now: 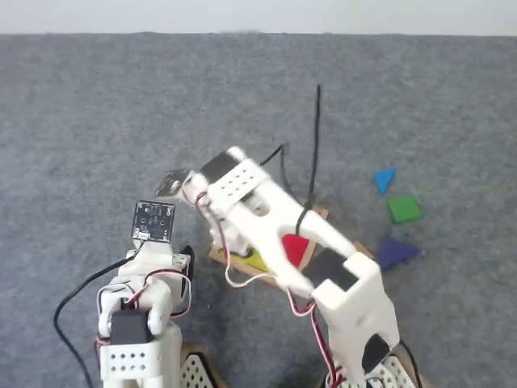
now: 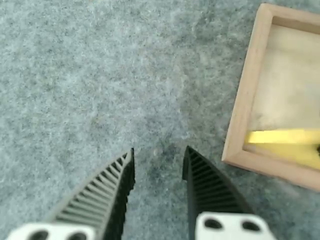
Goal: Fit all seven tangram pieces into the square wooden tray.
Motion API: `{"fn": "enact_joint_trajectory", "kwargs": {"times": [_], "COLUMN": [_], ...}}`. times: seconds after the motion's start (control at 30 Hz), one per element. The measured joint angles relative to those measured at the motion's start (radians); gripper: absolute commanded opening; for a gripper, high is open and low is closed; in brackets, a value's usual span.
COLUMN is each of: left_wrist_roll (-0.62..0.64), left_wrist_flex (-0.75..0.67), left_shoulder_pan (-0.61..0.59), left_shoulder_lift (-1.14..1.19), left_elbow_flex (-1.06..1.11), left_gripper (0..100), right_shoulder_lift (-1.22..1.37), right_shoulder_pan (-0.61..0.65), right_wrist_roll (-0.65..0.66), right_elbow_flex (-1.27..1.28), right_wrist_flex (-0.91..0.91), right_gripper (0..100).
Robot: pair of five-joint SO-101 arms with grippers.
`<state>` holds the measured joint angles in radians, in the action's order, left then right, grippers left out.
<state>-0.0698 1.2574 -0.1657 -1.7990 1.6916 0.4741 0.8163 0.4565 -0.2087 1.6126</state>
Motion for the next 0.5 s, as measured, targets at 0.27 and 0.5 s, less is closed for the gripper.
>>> {"fn": "enact_joint_trajectory", "kwargs": {"times": [0.27,0.5], "left_wrist_roll": [0.000,0.000], "left_wrist_flex": [0.000,0.000], "left_shoulder_pan": [0.000,0.000], "left_shoulder_lift": [0.000,0.000], "left_elbow_flex": [0.000,0.000], "left_gripper": [15,15], "right_shoulder_lift": [0.000,0.000], "right_shoulder_pan": [-0.087,-0.083], "right_wrist_roll": [0.078,0.083], "right_elbow_flex": [0.000,-0.028], "right_wrist_flex": [-0.078,-0.086], "right_gripper": [13.8,13.3]}}
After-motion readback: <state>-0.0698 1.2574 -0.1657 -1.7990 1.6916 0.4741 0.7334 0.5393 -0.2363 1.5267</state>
